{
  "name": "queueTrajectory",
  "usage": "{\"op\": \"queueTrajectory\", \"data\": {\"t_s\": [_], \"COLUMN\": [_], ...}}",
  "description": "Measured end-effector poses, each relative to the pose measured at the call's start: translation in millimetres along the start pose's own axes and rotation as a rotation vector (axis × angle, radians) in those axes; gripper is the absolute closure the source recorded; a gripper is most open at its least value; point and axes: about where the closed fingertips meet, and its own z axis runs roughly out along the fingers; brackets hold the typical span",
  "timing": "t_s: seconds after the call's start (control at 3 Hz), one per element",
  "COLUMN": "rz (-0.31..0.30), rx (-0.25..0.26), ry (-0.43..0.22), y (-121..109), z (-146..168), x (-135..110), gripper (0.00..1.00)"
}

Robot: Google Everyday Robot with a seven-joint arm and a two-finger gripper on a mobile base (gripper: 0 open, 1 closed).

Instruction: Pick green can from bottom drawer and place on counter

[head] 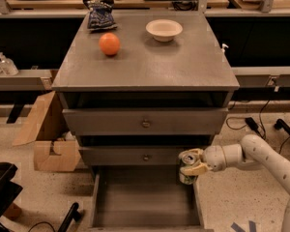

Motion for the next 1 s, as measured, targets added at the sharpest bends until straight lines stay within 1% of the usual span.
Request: {"op": "queueTrajectory", "data": {"t_s": [0.33,0.67,1.0], "rz": [0.0,-0.015,-0.048], "rx": [0.0,0.009,0.066], "ry": [0.0,-0.012,-0.024], "y": [0,16,55], "z": [0,-16,-54], "x": [0,-47,-172], "gripper": [1.0,1.0,1.0]}}
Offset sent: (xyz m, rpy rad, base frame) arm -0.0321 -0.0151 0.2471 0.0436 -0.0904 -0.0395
